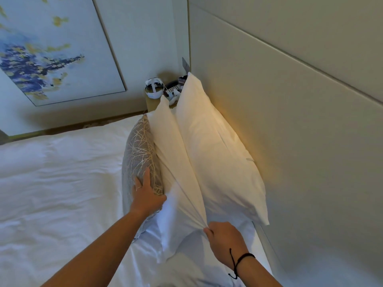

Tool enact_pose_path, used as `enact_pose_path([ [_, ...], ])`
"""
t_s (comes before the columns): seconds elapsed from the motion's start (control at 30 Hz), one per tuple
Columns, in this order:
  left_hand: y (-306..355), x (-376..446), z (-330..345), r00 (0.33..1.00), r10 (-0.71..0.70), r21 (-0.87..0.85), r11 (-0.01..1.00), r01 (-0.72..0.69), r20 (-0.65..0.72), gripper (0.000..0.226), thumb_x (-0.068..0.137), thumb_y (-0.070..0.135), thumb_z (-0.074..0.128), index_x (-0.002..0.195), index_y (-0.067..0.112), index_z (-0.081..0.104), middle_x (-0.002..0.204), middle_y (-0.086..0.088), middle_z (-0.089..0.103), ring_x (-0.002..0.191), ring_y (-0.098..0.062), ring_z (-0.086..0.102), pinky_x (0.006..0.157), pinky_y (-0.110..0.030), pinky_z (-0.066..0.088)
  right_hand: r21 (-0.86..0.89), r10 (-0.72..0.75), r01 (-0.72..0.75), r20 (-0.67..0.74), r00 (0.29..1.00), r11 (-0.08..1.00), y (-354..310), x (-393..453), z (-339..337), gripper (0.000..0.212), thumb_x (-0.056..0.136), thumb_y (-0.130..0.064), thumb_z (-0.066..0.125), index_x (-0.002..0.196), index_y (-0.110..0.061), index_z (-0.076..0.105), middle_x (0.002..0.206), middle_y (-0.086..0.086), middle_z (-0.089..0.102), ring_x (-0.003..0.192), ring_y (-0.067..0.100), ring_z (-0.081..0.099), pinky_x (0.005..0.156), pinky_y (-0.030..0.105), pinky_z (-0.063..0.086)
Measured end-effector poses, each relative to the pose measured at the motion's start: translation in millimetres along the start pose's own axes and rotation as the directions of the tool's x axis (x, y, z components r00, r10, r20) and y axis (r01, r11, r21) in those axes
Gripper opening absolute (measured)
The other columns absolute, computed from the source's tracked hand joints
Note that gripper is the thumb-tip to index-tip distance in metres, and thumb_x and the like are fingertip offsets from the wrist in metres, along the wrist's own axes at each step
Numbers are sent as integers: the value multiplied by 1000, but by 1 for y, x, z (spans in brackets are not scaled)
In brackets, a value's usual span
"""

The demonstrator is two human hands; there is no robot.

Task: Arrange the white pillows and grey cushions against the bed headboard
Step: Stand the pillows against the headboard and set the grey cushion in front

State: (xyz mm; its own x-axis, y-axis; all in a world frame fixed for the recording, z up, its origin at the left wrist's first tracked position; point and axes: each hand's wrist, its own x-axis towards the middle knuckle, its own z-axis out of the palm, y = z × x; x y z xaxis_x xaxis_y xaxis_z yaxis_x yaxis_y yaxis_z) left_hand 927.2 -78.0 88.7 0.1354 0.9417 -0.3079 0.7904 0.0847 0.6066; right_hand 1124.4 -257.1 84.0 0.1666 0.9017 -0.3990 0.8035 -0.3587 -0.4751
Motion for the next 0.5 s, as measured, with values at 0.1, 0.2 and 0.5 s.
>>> enact_pose_path([
  [0.1, -6, -23, 16, 999, 32, 79, 996, -30, -30, 125, 72, 36, 81, 150, 44, -17, 161, -10, -22, 150, -35, -6, 113, -62, 25, -44, -41, 39, -35, 999, 998, 0, -15, -17, 45, 101, -45, 34, 61, -24, 35, 62, -7, 44, 58, 12, 42, 52, 28, 32],
  [0.2, -5, -38, 29, 992, 72, 142, 988, -58, -99, 119, 76, 44, 76, 149, 43, -17, 162, -7, -18, 150, -32, -5, 114, -62, 23, -39, -44, 34, -311, 949, 999, 2, -36, -48, 42, 95, -54, 40, 64, -26, 42, 59, -9, 46, 55, 9, 45, 54, 31, 41],
  [0.5, 6, -34, 43, 991, 19, 184, 983, 6, -133, 101, 82, 46, 69, 154, 36, 0, 162, -7, -16, 149, -37, -3, 116, -60, 20, -183, 165, -246, -370, 914, 952, 59, -33, -99, 27, 96, -48, 45, 93, -21, 51, 99, -1, 58, 90, 21, 59, 65, 30, 41],
])
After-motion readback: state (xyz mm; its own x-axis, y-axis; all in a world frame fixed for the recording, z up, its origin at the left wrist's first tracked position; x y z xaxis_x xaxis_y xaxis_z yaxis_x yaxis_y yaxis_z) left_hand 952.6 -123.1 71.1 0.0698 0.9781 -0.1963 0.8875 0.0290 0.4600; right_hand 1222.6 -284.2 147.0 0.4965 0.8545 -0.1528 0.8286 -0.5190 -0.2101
